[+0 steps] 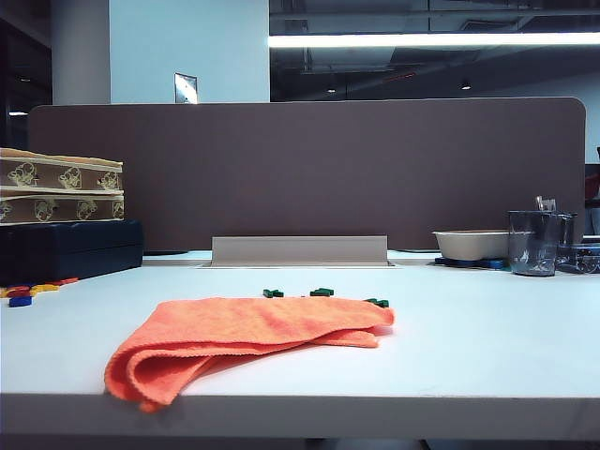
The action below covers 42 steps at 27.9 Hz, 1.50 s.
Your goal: Use an orange cloth to wipe the letter magnets on the table away for a distance.
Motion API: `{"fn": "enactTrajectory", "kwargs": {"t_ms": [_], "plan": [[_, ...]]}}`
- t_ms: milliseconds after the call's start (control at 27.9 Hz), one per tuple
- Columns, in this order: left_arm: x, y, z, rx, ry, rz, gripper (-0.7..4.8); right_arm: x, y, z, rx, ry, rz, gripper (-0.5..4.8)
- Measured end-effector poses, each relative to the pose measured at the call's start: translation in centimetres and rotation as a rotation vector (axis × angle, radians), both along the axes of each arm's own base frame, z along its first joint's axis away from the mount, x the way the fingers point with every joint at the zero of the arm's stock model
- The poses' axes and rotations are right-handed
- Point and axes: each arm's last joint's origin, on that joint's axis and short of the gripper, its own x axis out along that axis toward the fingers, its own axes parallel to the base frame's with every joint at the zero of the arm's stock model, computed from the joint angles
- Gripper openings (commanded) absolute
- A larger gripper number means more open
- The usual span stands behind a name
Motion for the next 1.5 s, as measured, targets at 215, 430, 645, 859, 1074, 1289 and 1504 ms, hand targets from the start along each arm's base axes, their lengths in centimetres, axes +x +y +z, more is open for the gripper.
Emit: {"fn": "enactTrajectory", "kwargs": {"t_ms": [215, 430, 645, 859, 1074, 1289, 1504], "plan": [[0.0, 0.0, 0.1, 0.000, -0.009, -0.017, -0.02, 0.0, 0.0, 0.0, 0.000, 0.000, 0.000, -0.05], [-0.2, -0.2, 1.1, -0.001, -0.038, -0.055, 0.08, 0.0, 0.0, 0.0, 0.000, 0.000, 0.000, -0.05], [-0.7, -0.3, 3.5, 0.005, -0.152, -0.089, 0.35, 0.0, 0.0, 0.0, 0.000, 0.000, 0.000, -0.05], [-1.0, -0.5, 4.7, 0.012, -0.204, -0.154, 0.52, 0.0, 0.0, 0.0, 0.000, 0.000, 0.000, -0.05], [-1.1, -0.6, 5.8, 0.030, -0.216, -0.207, 0.61, 0.0, 0.0, 0.0, 0.000, 0.000, 0.000, -0.05], [0.1, -0.8, 7.4, 0.069, -0.213, -0.261, 0.75, 0.0, 0.0, 0.0, 0.000, 0.000, 0.000, -0.05], [2.9, -0.9, 9.5, 0.084, -0.184, -0.332, 0.95, 0.0, 0.0, 0.0, 0.000, 0.000, 0.000, -0.05]]}}
